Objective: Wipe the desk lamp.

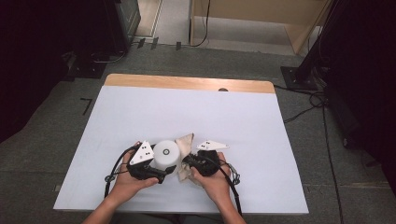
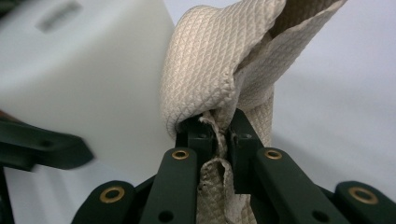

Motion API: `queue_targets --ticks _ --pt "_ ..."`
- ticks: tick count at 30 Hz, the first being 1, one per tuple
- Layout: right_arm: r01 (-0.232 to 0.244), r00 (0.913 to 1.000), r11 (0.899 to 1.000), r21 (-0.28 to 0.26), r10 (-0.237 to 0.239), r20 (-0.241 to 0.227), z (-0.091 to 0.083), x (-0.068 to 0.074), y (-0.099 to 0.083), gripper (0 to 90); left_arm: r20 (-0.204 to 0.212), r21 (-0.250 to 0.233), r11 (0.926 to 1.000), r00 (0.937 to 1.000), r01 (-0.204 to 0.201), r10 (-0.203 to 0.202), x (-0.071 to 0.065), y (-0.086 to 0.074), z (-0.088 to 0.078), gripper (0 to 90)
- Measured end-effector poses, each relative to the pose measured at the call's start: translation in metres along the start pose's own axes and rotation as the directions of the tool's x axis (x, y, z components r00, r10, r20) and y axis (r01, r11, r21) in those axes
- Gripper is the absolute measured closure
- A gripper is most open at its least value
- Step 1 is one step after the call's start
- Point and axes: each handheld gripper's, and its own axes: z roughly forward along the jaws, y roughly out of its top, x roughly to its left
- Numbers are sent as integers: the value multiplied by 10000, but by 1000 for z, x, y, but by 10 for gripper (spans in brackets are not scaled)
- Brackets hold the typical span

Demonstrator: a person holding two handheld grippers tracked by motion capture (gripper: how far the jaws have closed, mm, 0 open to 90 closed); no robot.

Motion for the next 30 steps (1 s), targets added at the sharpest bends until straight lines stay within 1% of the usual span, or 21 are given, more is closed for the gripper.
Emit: queue_targets --ticks 2,4,5,9,12,14,16,19,20,21,22,23,24,25,26,28,29,30 --pt "-14 9999 9992 403 8 149 7 -2 -5 832 -1 6 10000 10000 9 -9 0 0 0 82" --pt "-25 9996 9977 680 5 285 12 -3 -7 832 -19 25 10000 10000 28 -28 0 0 0 82" --pt "-63 9996 9974 718 43 279 12 -4 -8 832 -22 28 10000 10000 41 -41 0 0 0 82" --pt "-25 9997 9973 728 7 261 13 -5 -7 831 -16 -46 10000 10000 58 -58 0 -1 0 80" --pt "7 9996 9980 635 -25 282 11 -4 -7 829 -48 -120 9999 10000 31 -31 0 -1 -2 80" --pt "-79 9997 9986 519 68 222 10 -6 -6 828 -144 -176 9998 9998 127 -129 -2 0 -4 75" --pt "-175 9996 9990 405 166 220 7 -8 -5 827 -148 -253 9993 9995 276 -280 -3 3 -6 65" --pt "-374 9988 9990 253 366 314 3 -11 -4 826 -498 -351 9988 9981 339 -356 -7 6 -10 57" --pt "-378 9987 9991 180 371 337 1 -12 -3 826 -754 -358 9986 9963 382 -408 -10 7 -11 48" --pt "-377 9987 9992 137 372 338 0 -13 -3 826 -1156 -259 9992 9928 293 -321 -13 7 -11 37" --pt "-441 9985 9990 91 438 313 -2 -14 -3 826 -1522 -184 9995 9880 239 -264 -17 8 -10 23" --pt "-417 9986 9991 31 416 332 -3 -14 -2 826 -1816 -159 9995 9829 269 -294 -21 8 -10 17" --pt "-453 9984 9990 -4 453 349 -3 -14 -2 826 -1985 -158 9994 9795 322 -347 -24 8 -9 16" --pt "-455 9983 9990 -17 455 356 -4 -14 -2 826 -2200 -172 9990 9745 414 -442 -28 8 -8 11" --pt "-445 9984 9990 -24 446 359 -4 -14 -2 826 -2451 -131 9985 9680 526 -542 -32 8 -6 10" --pt "-415 9984 9991 -55 417 377 -3 -14 -2 826 -2767 -112 9963 9572 851 -848 -37 8 -3 10" --pt "-408 9984 9992 -42 409 379 -3 -14 -2 826 -2863 -130 9956 9537 927 -925 -38 7 -1 13" --pt "-397 9985 9992 -3 397 376 -3 -13 -2 826 -2812 -124 9951 9547 981 -976 -39 7 -1 26"
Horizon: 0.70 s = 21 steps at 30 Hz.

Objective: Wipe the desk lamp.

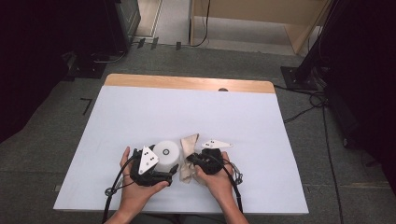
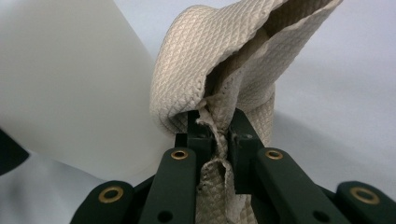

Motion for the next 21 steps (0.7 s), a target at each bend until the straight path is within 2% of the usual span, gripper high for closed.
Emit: queue_targets --ticks 2,6,11,14,17,21 --pt "22 10000 10000 23 -22 -1 1 0 0 826 -104 44 10000 9999 -49 49 1 -1 0 65" --pt "66 10000 10000 4 -66 4 1 1 0 826 310 -6 9999 9995 101 -101 8 0 -1 86" --pt "48 9999 9999 -131 -49 -112 -1 1 1 827 831 -15 9995 9960 -329 329 19 2 1 87" --pt "38 9996 9995 -302 -46 -281 -5 4 4 829 1389 -357 9977 9883 -582 626 31 4 -1 88" --pt "218 9984 9984 -529 -245 -503 -13 9 9 832 1894 -782 9937 9774 -804 939 43 6 -6 88" --pt "462 9945 9931 -1079 -559 -887 -28 20 19 834 2047 -740 9889 9686 -1286 1413 49 4 -4 88"
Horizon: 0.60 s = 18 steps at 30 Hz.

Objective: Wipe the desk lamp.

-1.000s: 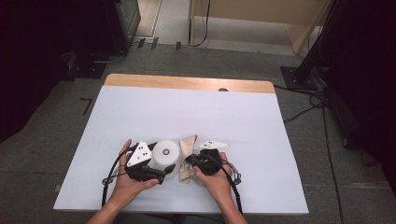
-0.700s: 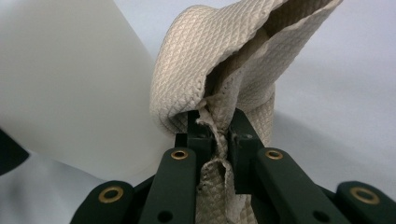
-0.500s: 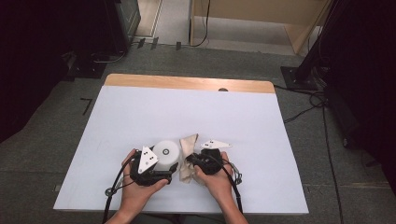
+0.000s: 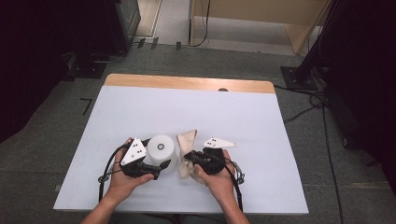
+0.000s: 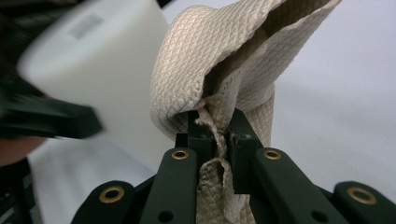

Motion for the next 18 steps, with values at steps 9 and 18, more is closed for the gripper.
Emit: queue_targets --ticks 9,18 --pt "397 9991 9982 -442 -403 -118 -8 15 9 834 573 255 9997 9984 -23 9 -3 -5 11 88" --pt "173 9997 9981 585 -184 175 15 5 -8 835 569 241 9997 9983 88 -101 -1 -6 11 88"
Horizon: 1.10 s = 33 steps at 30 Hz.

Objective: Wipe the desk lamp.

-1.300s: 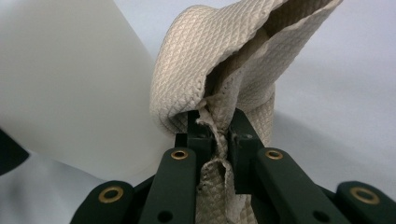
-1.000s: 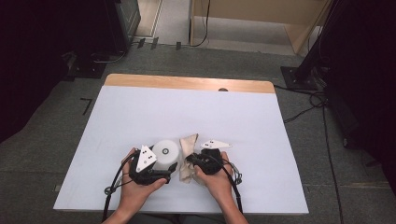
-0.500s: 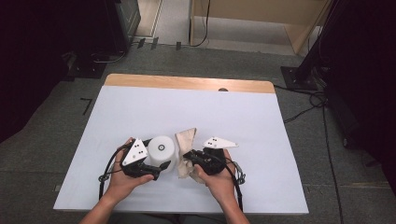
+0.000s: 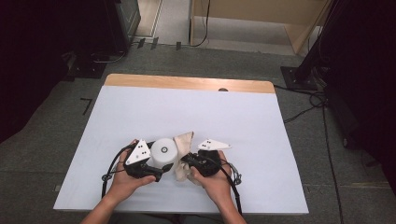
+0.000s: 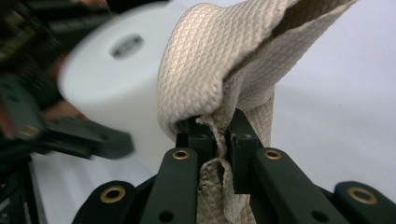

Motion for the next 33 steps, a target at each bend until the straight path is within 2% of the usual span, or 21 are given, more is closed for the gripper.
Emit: queue_targets --ticks 9,12,15,19,22,27,30,33 --pt "-418 9985 9914 1237 371 402 26 -12 -17 835 -10 7 10000 10000 23 -23 0 0 0 88" --pt "-531 9981 9898 1322 484 383 28 -14 -19 835 0 23 10000 10000 21 -21 0 0 0 88" --pt "-453 9985 9922 1163 412 370 25 -12 -17 835 22 30 10000 10000 34 -34 0 0 0 88" --pt "-422 9991 9975 574 419 72 13 -9 -8 835 26 31 10000 10000 43 -43 0 0 1 88" --pt "-203 9998 9998 80 203 -28 0 -1 2 835 25 38 10000 10000 41 -41 0 -1 1 88" --pt "82 9998 9976 -685 -95 -176 -18 11 14 835 31 41 10000 10000 46 -46 0 -1 1 88" --pt "147 9997 9969 -768 -160 -165 -19 12 15 835 17 39 10000 10000 61 -61 0 -1 1 88" --pt "80 9999 9985 -541 -86 -100 -13 9 11 835 5 37 10000 10000 60 -60 0 -1 1 87"
